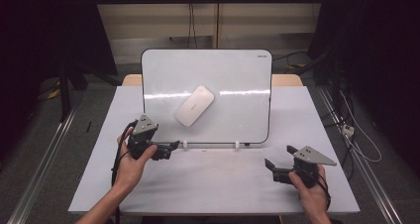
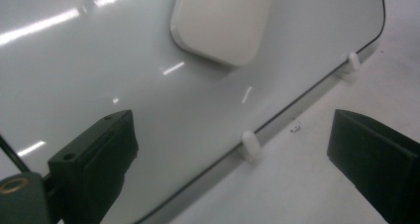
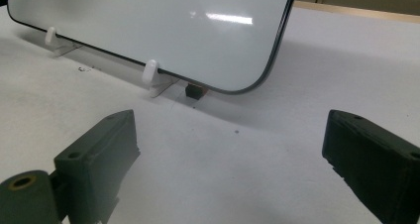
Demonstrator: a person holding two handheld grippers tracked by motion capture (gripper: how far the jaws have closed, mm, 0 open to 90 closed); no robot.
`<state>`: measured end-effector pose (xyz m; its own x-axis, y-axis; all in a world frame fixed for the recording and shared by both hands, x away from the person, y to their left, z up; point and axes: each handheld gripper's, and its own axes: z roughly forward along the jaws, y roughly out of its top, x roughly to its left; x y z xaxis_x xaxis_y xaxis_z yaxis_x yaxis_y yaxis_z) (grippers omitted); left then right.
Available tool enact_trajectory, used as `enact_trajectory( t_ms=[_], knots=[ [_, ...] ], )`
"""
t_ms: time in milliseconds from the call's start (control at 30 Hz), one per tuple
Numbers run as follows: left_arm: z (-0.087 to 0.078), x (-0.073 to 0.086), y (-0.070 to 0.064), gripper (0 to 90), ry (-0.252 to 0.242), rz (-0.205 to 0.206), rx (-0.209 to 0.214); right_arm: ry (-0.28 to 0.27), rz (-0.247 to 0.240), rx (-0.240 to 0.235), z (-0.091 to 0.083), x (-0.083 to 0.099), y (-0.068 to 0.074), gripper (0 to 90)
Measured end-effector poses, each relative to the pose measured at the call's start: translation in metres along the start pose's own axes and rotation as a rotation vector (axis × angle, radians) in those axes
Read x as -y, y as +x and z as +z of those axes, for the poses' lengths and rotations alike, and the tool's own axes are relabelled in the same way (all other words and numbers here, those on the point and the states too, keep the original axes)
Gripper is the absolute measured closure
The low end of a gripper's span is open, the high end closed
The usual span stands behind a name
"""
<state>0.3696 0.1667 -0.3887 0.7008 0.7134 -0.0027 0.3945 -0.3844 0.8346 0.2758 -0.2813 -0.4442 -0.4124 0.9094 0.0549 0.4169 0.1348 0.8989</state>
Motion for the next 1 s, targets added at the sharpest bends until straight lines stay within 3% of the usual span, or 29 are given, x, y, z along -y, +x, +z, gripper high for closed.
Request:
enact_trajectory(
  t_ms=[133,333,667,767,900,967,1000],
  knots=[
    [-0.006,0.012,0.005,5.1,0.002,-0.018,-0.019,-0.002,0.003,-0.001,0.0,-0.001,0.001,6.9],
    [-0.016,0.029,0.01,5.2,0.033,-0.013,-0.049,0.002,0.004,-0.002,0.002,-0.001,0.001,6.9],
    [-0.03,0.06,0.015,5.6,0.014,-0.065,-0.117,0.006,0.0,-0.002,0.002,-0.001,0.001,6.9],
    [-0.029,0.068,0.014,5.9,0.013,-0.088,-0.082,0.005,0.003,-0.003,0.002,-0.001,0.001,6.8],
    [-0.034,0.069,0.017,6.0,-0.008,-0.112,-0.101,0.007,0.001,-0.002,0.002,0.0,0.0,6.8],
    [-0.036,0.069,0.018,5.9,-0.006,-0.093,-0.119,0.009,0.003,-0.005,0.003,-0.001,0.0,6.8],
    [-0.036,0.069,0.019,5.7,-0.005,-0.102,-0.115,0.008,0.0,-0.005,0.004,-0.001,-0.001,6.8]
  ],
)
